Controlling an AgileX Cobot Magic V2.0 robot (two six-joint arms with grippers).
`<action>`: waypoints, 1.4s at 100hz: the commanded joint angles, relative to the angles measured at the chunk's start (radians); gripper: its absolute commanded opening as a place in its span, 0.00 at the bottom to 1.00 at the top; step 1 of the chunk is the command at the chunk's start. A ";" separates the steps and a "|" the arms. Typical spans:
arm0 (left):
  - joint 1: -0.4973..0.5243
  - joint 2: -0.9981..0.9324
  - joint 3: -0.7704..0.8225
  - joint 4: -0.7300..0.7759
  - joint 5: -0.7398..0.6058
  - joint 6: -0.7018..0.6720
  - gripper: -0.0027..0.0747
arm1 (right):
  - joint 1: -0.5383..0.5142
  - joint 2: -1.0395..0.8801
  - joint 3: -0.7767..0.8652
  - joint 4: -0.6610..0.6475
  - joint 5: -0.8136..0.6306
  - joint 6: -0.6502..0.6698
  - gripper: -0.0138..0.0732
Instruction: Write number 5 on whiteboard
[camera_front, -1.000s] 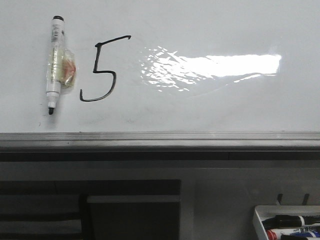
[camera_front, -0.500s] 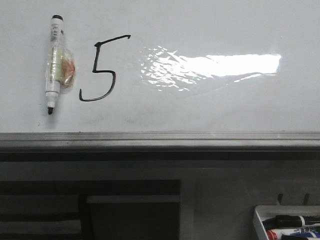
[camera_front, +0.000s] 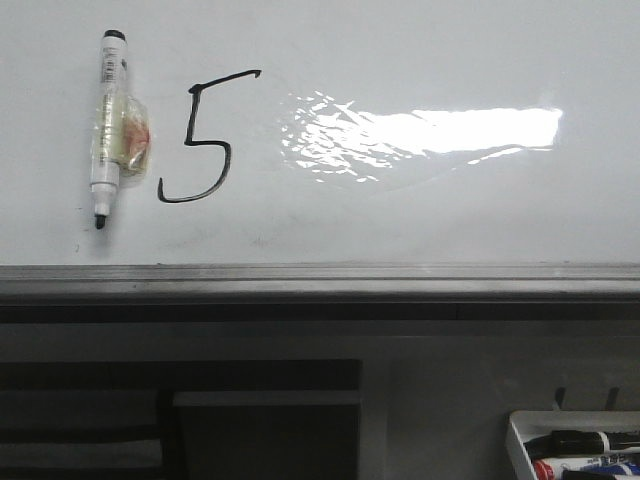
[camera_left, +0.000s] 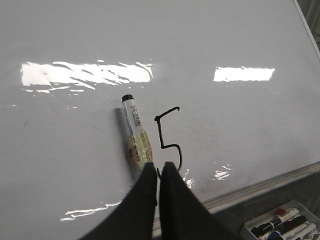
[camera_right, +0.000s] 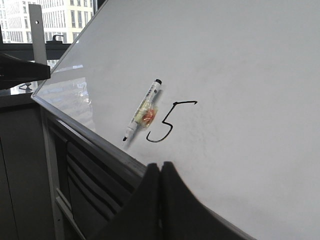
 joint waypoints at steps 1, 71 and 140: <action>-0.006 0.008 -0.028 0.005 -0.064 -0.002 0.01 | -0.007 -0.014 -0.025 -0.008 -0.089 -0.012 0.09; 0.449 -0.039 0.077 -0.536 0.013 0.664 0.01 | -0.007 -0.014 -0.025 -0.008 -0.089 -0.012 0.09; 0.614 -0.184 0.211 -0.563 0.144 0.624 0.01 | -0.007 -0.014 -0.025 -0.008 -0.089 -0.012 0.09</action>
